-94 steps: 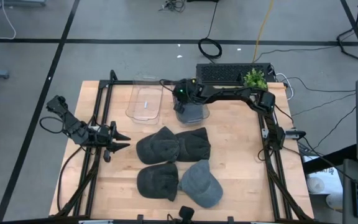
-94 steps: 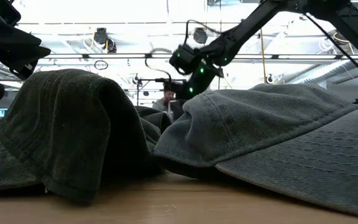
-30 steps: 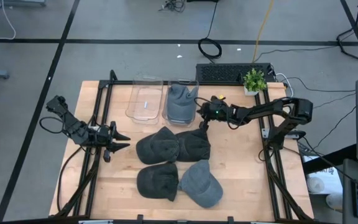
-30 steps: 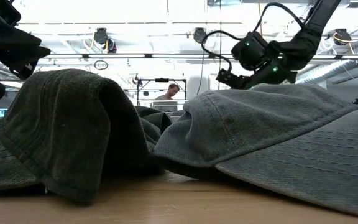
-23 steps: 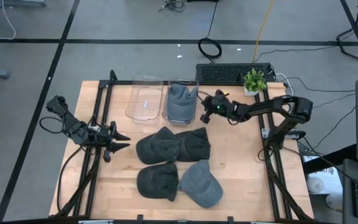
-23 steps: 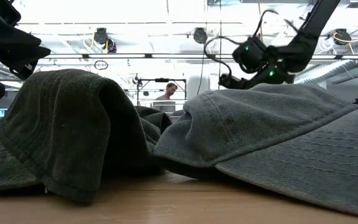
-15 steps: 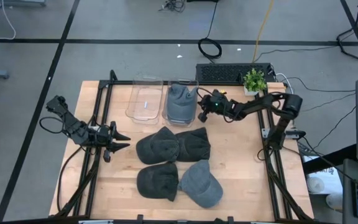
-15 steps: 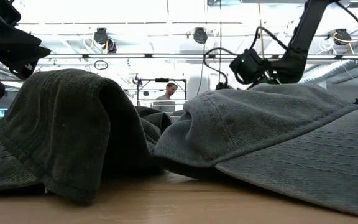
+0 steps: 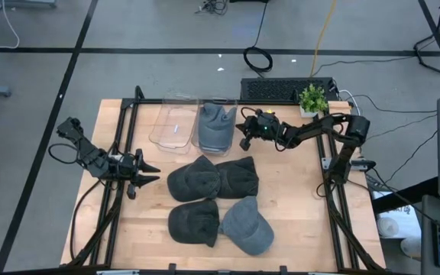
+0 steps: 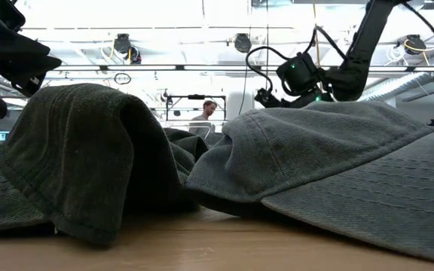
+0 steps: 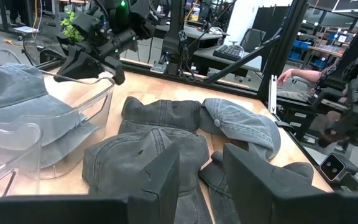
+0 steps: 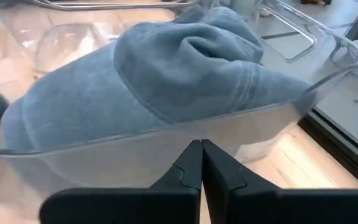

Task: Pick & Place hat
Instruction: Adjust the right transparent bin, then put the blue cap into the right transparent bin

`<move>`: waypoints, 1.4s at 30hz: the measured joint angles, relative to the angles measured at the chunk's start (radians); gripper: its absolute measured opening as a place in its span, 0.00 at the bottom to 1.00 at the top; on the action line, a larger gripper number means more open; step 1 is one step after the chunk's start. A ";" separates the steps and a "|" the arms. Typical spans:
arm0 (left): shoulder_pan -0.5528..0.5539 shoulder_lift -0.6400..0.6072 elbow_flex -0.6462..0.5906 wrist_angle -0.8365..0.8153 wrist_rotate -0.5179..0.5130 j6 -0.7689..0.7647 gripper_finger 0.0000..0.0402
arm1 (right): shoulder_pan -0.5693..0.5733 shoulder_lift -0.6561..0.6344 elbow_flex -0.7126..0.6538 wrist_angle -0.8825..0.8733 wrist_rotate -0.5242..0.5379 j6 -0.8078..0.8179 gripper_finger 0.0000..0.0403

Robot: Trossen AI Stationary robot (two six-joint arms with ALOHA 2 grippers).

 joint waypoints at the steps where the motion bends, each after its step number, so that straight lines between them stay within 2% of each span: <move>1: 0.000 0.000 0.000 0.000 0.000 0.000 0.33 | 0.009 -0.020 0.000 -0.025 -0.006 0.000 0.00; 9: 0.000 0.000 0.000 0.000 0.000 0.000 0.33 | 0.184 -0.326 -0.001 -0.238 -0.221 -0.071 0.00; 11: 0.000 0.000 0.000 0.000 0.000 0.000 0.33 | 0.245 -0.401 -0.001 -0.301 -0.233 -0.058 0.01; 14: 0.000 0.000 0.000 0.000 0.000 0.000 0.33 | 0.331 -0.492 -0.001 -0.394 -0.233 -0.018 0.09; 18: 0.000 0.000 0.000 0.000 0.000 0.000 0.33 | 0.474 -0.535 0.011 -0.474 -0.188 0.054 0.29; 20: 0.000 0.000 0.000 0.000 0.000 0.000 0.33 | 0.538 -0.527 0.077 -0.618 -0.158 0.084 0.40; 23: 0.000 0.000 0.000 0.000 0.000 0.000 0.33 | 0.607 -0.463 0.237 -0.930 -0.122 0.095 0.53; 25: 0.000 0.000 0.000 0.000 0.000 0.000 0.33 | 0.647 -0.402 0.315 -1.098 -0.071 0.070 0.59; 27: 0.000 0.000 0.000 0.000 0.000 0.000 0.33 | 0.675 -0.342 0.376 -1.195 -0.037 0.020 0.63; 30: 0.000 0.000 0.000 0.000 0.000 0.000 0.33 | 0.695 -0.268 0.443 -1.270 -0.055 -0.017 0.66; 35: 0.000 0.000 0.000 0.000 0.000 0.000 0.33 | 0.696 -0.144 0.532 -1.313 -0.188 -0.033 0.65; 39: 0.000 0.000 0.000 0.000 0.000 0.000 0.33 | 0.687 -0.072 0.560 -1.329 -0.294 -0.044 0.64; 42: 0.000 0.000 0.000 0.000 0.000 0.000 0.33 | 0.678 -0.038 0.560 -1.328 -0.312 -0.058 0.64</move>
